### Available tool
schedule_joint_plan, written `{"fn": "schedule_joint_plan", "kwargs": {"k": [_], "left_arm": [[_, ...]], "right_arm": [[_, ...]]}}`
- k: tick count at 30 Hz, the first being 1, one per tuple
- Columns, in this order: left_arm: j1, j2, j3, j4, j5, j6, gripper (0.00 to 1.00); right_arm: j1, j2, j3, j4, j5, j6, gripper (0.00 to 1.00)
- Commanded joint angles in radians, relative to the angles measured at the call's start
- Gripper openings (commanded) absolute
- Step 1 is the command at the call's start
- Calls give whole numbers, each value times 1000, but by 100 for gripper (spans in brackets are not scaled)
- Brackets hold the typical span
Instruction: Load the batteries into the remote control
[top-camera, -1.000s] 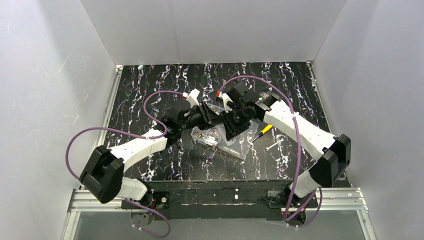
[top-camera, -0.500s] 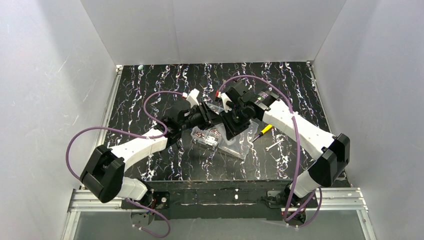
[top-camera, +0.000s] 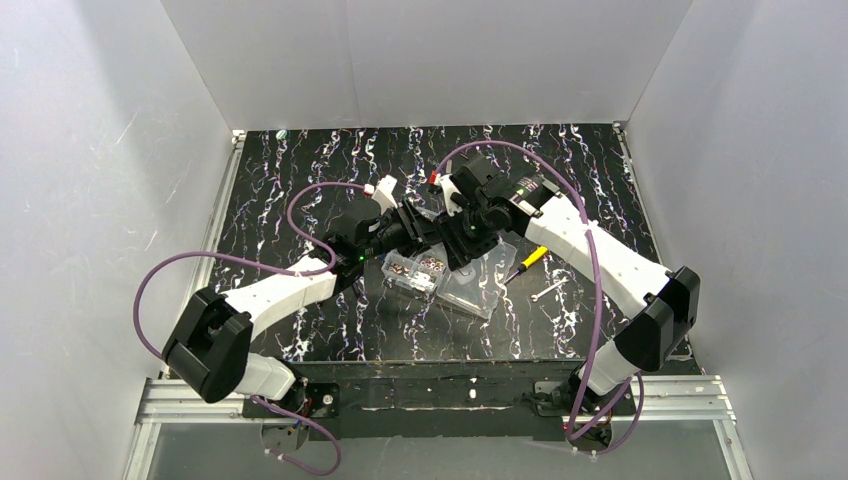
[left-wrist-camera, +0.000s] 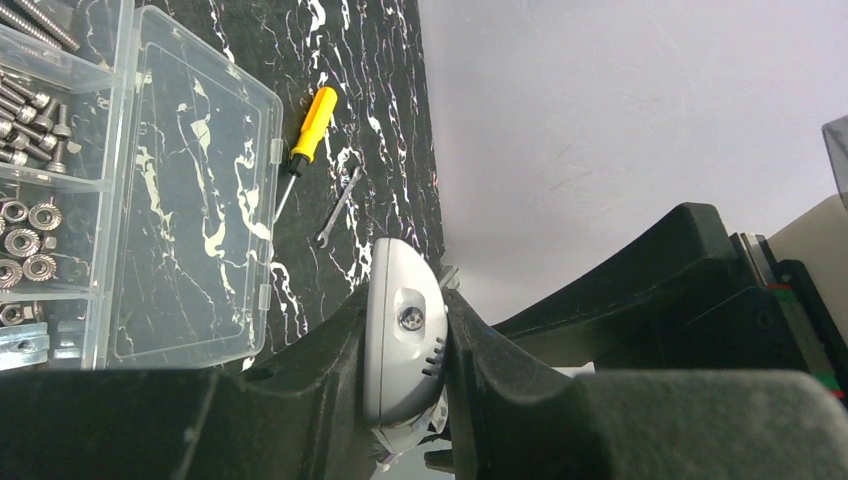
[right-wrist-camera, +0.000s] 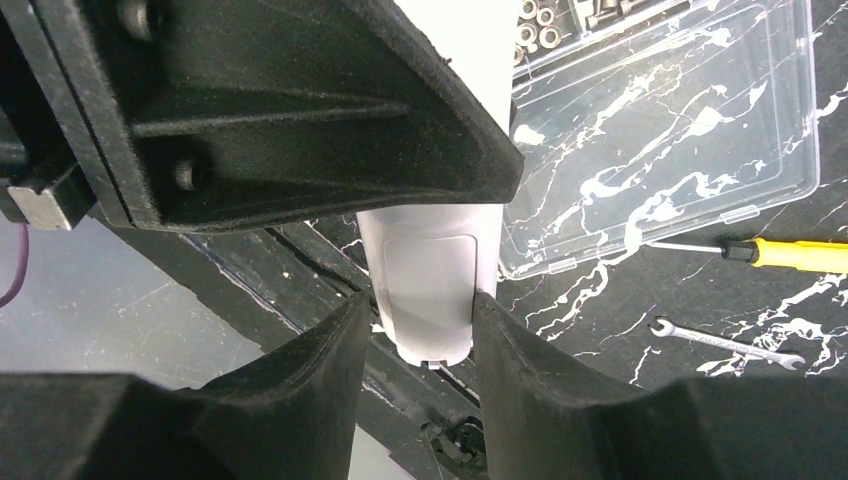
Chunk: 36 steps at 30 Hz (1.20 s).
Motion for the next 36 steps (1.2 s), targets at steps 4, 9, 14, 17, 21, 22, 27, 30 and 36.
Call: {"fn": "schedule_joint_plan", "kwargs": {"k": [4,9,14,17,21,22,27,30,36], "left_arm": [[-12,-8,17,109,53,-41,0],[-11,-9,10,116,54,-41,0],[-12,-14,3,121,48,-40,0],[-12,-15,0,122,46,-40,0],[-11,-11,-6,127,44,-40,0],[-11,-9,-6,130,44,-42,0],[-12,-5,-5,140,44,-48,0],[-12,-6,-4,140,43,-48,0],[-11,-14,-12,152,33,-57,0]], "right_arm": [[0,-5,46,44,54,-19,61],[0,-31,37,68,58,-17,68],[0,-33,56,68,42,-6,69],[0,-35,72,65,32,2,70],[0,-50,100,58,24,14,71],[0,-55,104,57,25,17,71],[0,-81,106,62,47,28,71],[0,-94,80,61,81,35,72],[0,-171,-10,104,225,95,70]]}}
